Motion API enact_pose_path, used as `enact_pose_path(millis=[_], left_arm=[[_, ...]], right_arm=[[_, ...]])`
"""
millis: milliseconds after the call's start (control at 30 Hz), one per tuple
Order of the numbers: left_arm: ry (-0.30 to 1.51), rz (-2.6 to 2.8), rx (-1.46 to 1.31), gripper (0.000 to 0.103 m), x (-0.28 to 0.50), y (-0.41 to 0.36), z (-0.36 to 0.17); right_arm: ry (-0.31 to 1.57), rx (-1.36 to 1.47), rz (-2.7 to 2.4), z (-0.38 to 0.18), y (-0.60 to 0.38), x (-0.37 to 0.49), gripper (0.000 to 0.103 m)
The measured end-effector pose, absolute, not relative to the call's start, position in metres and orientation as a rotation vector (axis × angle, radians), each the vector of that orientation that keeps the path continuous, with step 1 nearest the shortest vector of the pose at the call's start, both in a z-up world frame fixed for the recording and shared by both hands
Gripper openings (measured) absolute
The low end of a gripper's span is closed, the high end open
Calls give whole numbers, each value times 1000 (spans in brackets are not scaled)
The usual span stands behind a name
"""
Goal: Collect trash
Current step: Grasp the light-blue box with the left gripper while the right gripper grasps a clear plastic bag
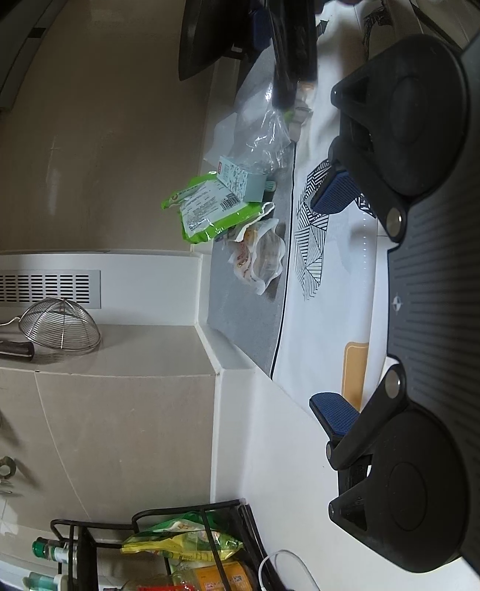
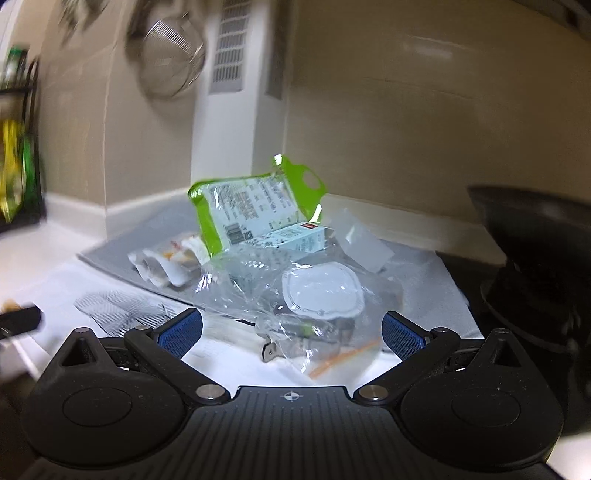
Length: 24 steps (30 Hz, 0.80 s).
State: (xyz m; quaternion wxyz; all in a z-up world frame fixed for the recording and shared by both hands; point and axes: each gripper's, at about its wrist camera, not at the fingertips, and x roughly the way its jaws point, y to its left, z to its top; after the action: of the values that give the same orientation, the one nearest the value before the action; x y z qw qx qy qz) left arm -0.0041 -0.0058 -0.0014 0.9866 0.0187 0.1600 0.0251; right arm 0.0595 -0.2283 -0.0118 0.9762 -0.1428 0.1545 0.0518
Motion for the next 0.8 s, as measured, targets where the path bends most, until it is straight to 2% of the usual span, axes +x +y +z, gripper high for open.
enact_pose_path(millis=[200,233,300,333,367,433,567,800], left_arm=[[373,80,-17,103,1,-5,3],[377,85,-33,103,2,-4,4],[397,94,-38,103,3,-6,8],[401,95,-43,103,5,-8,11],[404,93,-48,103,7,-10,15],[403,84,-55,103,12,-17,24],[400,38,-88,103,32,-39,45],[462,-34,-64,103,99,-99,67]], right_arm=[[307,-408,34,-17,-222,95,103],[307,-384,51,-15,-228,96,98],[313,-256,118,-11,-251,97,69],[327,-199,132,-10,-261,97,46],[335,-165,126,-10,-270,97,31],[331,-115,105,-9,-287,91,21],[275,-111,91,-7,-312,70,16],[273,-48,108,-10,-345,57,16]])
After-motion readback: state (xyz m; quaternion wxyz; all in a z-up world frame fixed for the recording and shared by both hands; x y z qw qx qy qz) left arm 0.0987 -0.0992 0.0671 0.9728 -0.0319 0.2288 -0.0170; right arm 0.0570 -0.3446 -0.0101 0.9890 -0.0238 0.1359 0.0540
